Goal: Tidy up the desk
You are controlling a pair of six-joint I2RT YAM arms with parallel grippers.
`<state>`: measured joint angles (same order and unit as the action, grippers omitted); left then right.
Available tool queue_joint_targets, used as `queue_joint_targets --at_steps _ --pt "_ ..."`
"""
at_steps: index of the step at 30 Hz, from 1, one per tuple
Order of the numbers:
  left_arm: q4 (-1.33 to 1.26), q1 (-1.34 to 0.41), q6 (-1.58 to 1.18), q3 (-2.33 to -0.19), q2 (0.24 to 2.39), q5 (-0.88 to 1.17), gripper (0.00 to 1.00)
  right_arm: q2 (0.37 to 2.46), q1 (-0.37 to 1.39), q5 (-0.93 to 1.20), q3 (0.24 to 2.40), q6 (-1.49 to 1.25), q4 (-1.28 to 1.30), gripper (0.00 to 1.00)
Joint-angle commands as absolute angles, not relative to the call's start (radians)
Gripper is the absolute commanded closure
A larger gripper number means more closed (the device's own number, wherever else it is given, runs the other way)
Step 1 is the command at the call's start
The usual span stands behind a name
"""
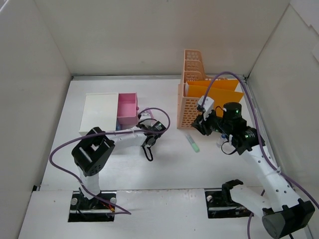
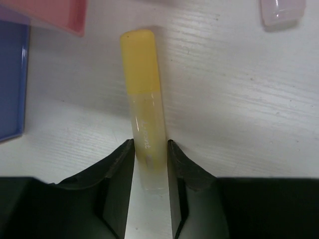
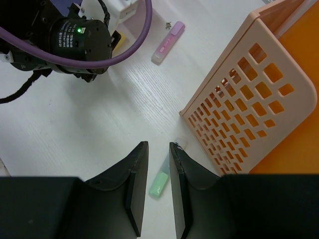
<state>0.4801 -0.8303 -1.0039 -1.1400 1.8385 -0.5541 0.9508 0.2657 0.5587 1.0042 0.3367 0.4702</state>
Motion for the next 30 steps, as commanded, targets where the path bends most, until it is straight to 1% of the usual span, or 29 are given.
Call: queue_joint_targets --at_steps 1,7,12,13,18,26,27,28,30 --pt "0.462 -0.834 -0.996 -1.134 1.856 -0.535 0.75 0.945 0.258 0.568 1.022 0.319 0.422 0.79" --pt "0.385 -0.894 -0.942 -1.066 1.812 -0.477 0.87 0.943 0.255 0.566 1.02 0.316 0.423 0.79" --pt "0.348 -0.966 -0.853 -1.1 1.717 -0.448 0.95 0.933 0.247 0.561 1.005 0.327 0.422 0.79" --pt "0.357 -0.976 -0.829 -1.135 1.7 -0.448 1.0 0.933 0.245 0.566 1.003 0.327 0.422 0.79" --pt "0.368 -0.988 -0.762 -1.204 1.556 -0.446 1.0 0.922 0.242 0.581 0.999 0.324 0.423 0.79" --pt "0.456 -0.803 -0.697 -1.293 1.387 -0.388 1.0 0.914 0.236 0.594 0.989 0.328 0.423 0.79" --pt "0.463 -0.776 -0.687 -1.316 1.384 -0.381 1.0 0.917 0.236 0.594 0.989 0.328 0.423 0.79" --pt "0.477 -0.694 -0.661 -1.334 1.381 -0.364 1.0 0.922 0.238 0.6 0.989 0.327 0.422 0.79" --pt "0.488 -0.663 -0.64 -1.344 1.385 -0.335 1.0 0.925 0.238 0.601 0.992 0.328 0.422 0.79"
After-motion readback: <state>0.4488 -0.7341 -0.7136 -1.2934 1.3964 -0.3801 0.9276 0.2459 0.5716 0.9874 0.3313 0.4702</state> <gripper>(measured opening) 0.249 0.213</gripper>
